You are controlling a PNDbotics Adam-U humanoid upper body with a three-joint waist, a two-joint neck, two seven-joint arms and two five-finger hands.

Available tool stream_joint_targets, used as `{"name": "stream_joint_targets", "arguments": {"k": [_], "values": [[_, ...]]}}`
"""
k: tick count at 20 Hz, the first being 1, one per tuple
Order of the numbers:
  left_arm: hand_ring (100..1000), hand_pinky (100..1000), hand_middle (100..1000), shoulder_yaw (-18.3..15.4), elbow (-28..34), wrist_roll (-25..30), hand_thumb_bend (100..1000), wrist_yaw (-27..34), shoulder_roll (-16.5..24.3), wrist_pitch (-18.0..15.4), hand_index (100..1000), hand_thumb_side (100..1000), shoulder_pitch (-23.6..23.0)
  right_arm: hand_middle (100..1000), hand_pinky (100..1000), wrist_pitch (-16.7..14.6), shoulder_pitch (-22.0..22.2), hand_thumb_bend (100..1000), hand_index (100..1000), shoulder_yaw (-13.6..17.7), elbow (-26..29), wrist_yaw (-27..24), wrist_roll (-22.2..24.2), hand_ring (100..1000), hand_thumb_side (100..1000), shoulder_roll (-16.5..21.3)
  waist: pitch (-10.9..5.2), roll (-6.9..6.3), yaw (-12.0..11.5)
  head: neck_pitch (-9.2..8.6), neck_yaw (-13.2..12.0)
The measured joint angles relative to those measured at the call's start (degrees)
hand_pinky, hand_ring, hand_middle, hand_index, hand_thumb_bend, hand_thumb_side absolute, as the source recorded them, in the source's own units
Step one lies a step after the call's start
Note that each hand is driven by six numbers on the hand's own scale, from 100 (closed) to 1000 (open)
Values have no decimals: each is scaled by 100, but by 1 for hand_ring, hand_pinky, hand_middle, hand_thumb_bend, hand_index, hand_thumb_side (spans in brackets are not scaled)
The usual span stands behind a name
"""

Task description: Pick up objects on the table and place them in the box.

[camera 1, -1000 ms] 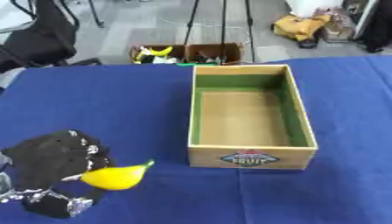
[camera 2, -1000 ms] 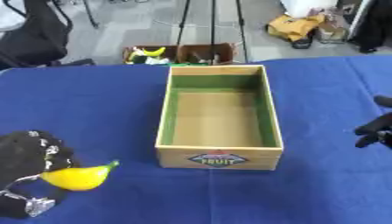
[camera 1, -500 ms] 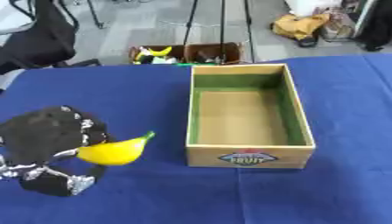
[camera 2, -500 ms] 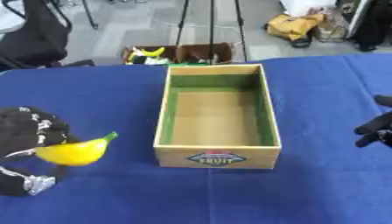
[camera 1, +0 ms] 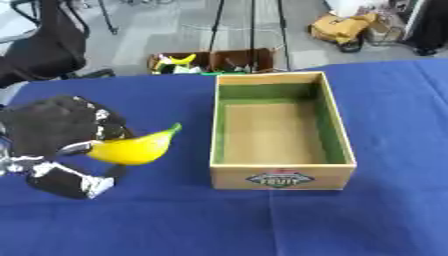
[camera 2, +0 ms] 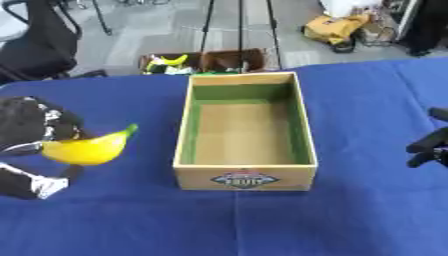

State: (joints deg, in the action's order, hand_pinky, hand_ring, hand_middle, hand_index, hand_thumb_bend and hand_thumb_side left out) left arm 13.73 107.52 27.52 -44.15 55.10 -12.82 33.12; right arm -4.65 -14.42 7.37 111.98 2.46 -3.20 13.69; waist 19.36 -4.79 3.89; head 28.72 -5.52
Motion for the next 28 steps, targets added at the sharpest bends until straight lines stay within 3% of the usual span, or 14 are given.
{"name": "stream_joint_targets", "arguments": {"k": [13,28], "values": [[610,491,539,89,-1136,821,100,539,-482,-307,639,573,1152,430,398,4,32,100,774,-2,-3,0,31,510,904,76,-2,-141,114,43,-82],[607,485,535,89,-2318,1349,100,512,-1312,-666,632,588,2280,428,398,29,35,100,775,-4,-3,3,58,510,896,122,7,-260,215,35,-150]]}}
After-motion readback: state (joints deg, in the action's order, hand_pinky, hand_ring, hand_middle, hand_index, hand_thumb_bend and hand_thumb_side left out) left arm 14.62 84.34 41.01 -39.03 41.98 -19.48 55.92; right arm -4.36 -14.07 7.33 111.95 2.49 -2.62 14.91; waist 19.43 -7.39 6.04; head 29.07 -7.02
